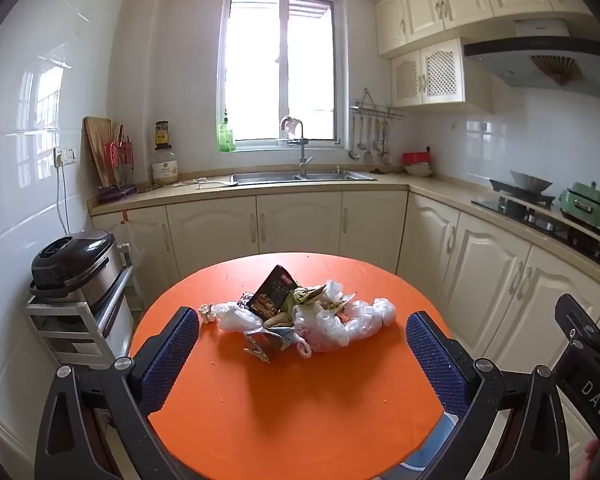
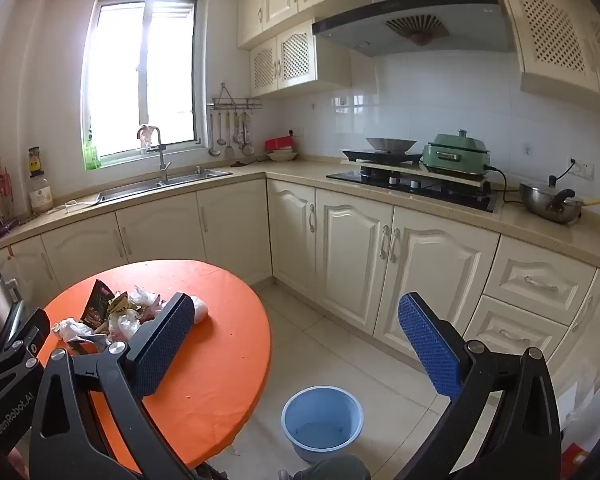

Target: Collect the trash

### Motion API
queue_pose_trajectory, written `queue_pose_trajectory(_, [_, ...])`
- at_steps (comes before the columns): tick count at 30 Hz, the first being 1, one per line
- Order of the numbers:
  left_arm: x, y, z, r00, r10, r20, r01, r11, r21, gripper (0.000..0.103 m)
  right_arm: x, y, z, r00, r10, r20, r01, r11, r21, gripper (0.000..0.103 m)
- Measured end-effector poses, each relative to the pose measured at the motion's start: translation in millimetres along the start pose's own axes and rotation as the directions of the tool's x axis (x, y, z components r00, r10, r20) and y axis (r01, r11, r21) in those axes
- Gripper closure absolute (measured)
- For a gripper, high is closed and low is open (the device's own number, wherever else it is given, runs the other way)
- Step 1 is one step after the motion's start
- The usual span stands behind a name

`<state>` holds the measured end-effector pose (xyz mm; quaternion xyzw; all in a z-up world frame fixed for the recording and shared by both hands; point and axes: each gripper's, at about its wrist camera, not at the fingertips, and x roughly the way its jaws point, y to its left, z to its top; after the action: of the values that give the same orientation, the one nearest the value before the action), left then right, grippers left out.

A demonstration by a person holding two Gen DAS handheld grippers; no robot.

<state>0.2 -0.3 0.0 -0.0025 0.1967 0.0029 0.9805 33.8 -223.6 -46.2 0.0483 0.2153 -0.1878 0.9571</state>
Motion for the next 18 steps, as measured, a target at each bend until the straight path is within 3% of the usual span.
queue_pose_trajectory(8, [1.0,-9.1,-0.5,0.999,0.026,-0.018,-0.026,0.999,0.022,0.001,0.5,0.3,-1.8,1.0,0.008,-0.007,-0.008,1.0,0.0,0.0])
queue_pose_trajectory(18, [3.2,-2.7,-4.9,1.0,-0.008,-0.02,0.009,1.0,0.021,0.001,4.2,-1.8,-3.2,1.0,0.007,-0.015,-0.007,1.0,0.002,0.0])
